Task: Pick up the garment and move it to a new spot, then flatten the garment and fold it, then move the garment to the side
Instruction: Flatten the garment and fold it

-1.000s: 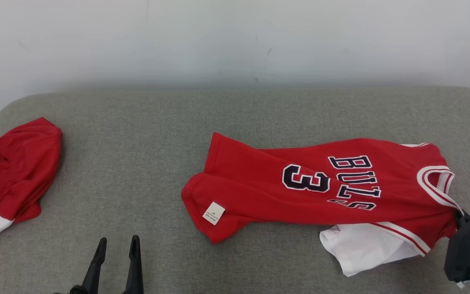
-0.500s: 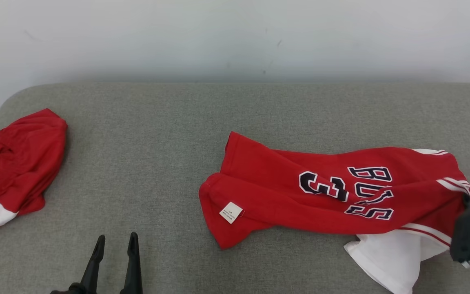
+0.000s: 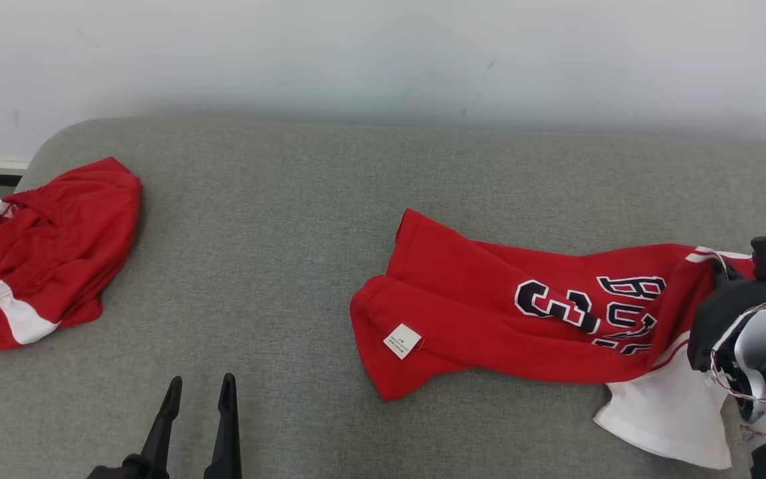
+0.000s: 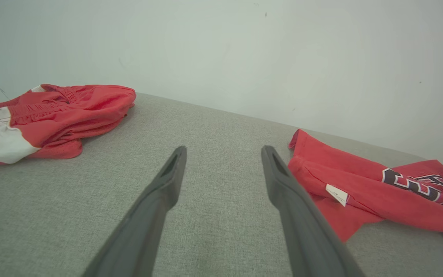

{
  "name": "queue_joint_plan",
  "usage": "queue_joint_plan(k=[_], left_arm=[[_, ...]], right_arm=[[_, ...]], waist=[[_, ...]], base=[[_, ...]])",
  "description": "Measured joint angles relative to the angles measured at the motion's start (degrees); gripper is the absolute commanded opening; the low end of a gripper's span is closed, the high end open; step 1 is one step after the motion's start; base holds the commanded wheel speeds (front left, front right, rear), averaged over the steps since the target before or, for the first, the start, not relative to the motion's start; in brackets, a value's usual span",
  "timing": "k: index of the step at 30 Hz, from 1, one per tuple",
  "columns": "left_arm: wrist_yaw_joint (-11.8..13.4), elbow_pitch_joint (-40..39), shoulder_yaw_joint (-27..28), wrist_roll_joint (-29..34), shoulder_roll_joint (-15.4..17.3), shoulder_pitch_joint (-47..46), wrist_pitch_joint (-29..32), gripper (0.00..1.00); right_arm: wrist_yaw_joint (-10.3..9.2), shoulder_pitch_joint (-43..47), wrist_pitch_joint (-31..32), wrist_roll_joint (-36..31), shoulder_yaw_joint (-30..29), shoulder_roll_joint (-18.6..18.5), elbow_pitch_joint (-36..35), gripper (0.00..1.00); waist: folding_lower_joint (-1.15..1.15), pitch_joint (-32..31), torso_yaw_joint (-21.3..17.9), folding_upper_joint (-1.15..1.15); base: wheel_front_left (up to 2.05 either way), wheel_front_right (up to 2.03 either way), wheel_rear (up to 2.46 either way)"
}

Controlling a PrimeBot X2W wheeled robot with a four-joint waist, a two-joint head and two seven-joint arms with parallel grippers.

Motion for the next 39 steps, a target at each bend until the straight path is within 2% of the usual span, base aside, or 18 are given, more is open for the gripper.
queue_joint_plan(k=[6, 11, 13, 18, 27, 31, 39], left_arm=[[0.0, 0.0, 0.7, 0.0, 0.0, 0.7, 0.0, 1.00], [0.0, 0.1, 1.3, 0.0, 0.0, 1.8, 0.0, 1.00], [0.0, 0.1, 1.8, 0.0, 0.0, 2.0, 0.0, 1.00], [0.0, -0.5, 2.5, 0.0, 0.0, 3.3, 0.0, 1.00], [0.0, -0.8, 3.0, -0.2, 0.0, 4.2, 0.0, 1.00], [0.4, -0.6, 3.8, -0.2, 0.0, 5.2, 0.0, 1.00], [0.5, 0.8, 5.1, 0.4, 0.0, 6.7, 0.0, 1.00]], right_arm=[[0.00, -2.6, -9.3, -0.3, -0.2, 0.6, 3.6, 1.00], [0.00, -0.7, -11.4, 4.1, -0.5, 2.4, 1.8, 1.00], [0.00, 3.1, -9.6, 7.8, 0.2, 3.4, -1.9, 1.00], [0.00, 11.4, -9.1, 10.4, 1.3, 5.2, -12.9, 1.00], [0.00, 28.8, -16.9, 11.3, 3.4, 9.6, -27.2, 1.00], [0.00, 34.1, -24.0, 11.1, 7.2, 10.0, -27.2, 1.00], [0.00, 36.7, -29.5, 10.1, 11.3, 10.3, -22.9, 1.00]], waist=[[0.00, -0.8, 0.3, 0.00], [0.00, -2.3, -0.3, 0.00], [-0.01, -3.1, -1.0, 0.00], [-0.01, -4.3, -2.6, -0.01], [-0.01, -6.3, -3.3, 0.00], [-0.01, -7.4, -3.2, 0.00], [-0.01, -9.3, -3.4, 0.00]], base=[[0.00, 0.00, 0.00], [0.00, 0.00, 0.00], [0.00, 0.00, 0.00], [0.00, 0.00, 0.00], [0.00, 0.00, 0.00], [0.00, 0.00, 0.00], [0.00, 0.00, 0.00]])
